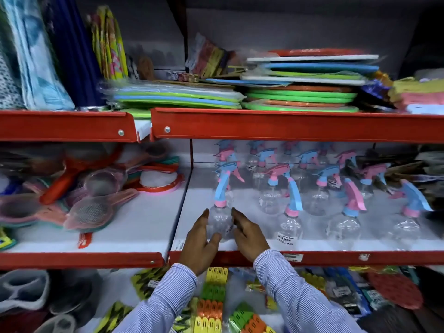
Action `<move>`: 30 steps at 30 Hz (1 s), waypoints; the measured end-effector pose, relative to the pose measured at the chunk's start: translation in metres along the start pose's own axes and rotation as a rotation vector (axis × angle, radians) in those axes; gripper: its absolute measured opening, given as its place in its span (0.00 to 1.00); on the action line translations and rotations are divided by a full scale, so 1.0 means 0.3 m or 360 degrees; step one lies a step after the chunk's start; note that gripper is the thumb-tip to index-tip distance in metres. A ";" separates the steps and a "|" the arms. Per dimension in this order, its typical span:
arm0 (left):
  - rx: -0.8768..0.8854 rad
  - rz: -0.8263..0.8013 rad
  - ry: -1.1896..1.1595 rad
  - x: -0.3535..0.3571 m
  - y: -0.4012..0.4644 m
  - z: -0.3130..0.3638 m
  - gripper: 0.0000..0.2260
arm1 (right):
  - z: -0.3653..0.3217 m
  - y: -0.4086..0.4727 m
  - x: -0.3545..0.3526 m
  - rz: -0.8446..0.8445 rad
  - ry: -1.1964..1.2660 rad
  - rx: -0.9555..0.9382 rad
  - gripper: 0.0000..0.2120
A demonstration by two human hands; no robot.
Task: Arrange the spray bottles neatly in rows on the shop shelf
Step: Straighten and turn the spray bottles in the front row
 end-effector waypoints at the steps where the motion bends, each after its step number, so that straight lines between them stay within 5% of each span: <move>1: 0.0005 -0.0007 -0.0003 -0.002 -0.004 -0.002 0.27 | 0.006 -0.004 -0.003 0.0008 0.0003 0.0002 0.26; 8: 0.0017 -0.0071 0.0019 -0.001 -0.051 0.006 0.28 | 0.026 -0.077 -0.014 0.0061 0.0026 -0.0017 0.25; 15: -0.0214 0.0234 0.0090 -0.007 -0.089 0.034 0.26 | 0.007 -0.021 -0.038 -0.0027 0.0095 0.0103 0.28; 30: -0.0201 0.0109 0.0056 -0.004 -0.079 0.088 0.22 | 0.007 -0.094 -0.046 0.0045 0.0183 0.0023 0.19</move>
Point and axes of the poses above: each hand's wrist, its own y-axis towards the middle knuckle, its own x-axis out of the palm, z = x × y, the point moved 4 cm from there along y, towards the middle knuckle, and after that the axes turned 9 degrees about y, right-handed, at the moved point
